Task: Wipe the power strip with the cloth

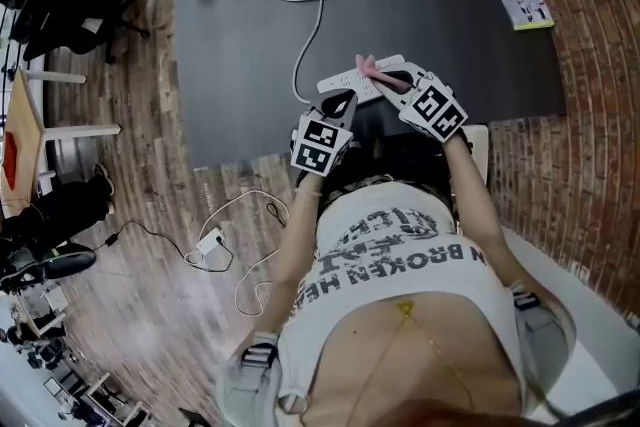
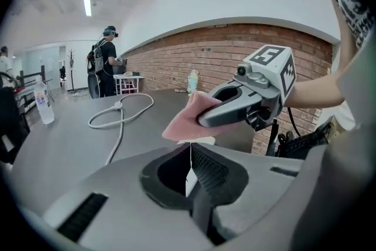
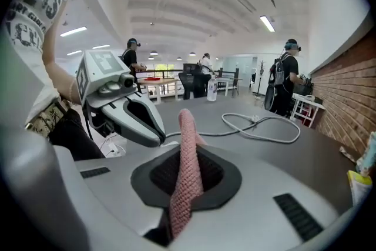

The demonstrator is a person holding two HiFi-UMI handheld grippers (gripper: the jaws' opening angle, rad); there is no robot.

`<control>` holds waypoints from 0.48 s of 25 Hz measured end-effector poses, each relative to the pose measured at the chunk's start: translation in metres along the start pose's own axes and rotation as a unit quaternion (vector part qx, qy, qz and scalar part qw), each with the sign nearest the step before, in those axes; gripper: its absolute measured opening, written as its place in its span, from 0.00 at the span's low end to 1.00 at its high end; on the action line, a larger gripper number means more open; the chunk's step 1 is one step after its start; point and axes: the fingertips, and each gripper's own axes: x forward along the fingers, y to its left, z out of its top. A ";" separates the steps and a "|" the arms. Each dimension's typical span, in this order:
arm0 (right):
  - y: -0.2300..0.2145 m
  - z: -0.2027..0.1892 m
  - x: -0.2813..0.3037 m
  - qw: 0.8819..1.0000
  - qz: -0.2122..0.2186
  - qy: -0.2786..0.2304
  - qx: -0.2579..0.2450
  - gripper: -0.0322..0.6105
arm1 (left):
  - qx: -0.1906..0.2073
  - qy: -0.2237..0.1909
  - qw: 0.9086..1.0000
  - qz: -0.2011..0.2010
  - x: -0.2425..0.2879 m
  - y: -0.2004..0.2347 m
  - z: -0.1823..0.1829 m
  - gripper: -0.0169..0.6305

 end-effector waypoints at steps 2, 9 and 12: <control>0.001 0.013 -0.006 1.000 0.004 -0.028 0.005 0.08 | -0.008 -0.009 1.000 0.001 -0.004 -0.001 0.006 0.04; -0.004 0.047 -0.035 0.994 -0.012 -0.106 0.036 0.08 | -0.034 -0.074 0.997 0.009 -0.026 0.000 0.045 0.04; -0.005 0.063 -0.048 0.990 -0.023 -0.134 0.045 0.08 | -0.030 -0.107 0.994 0.011 -0.037 -0.003 0.069 0.04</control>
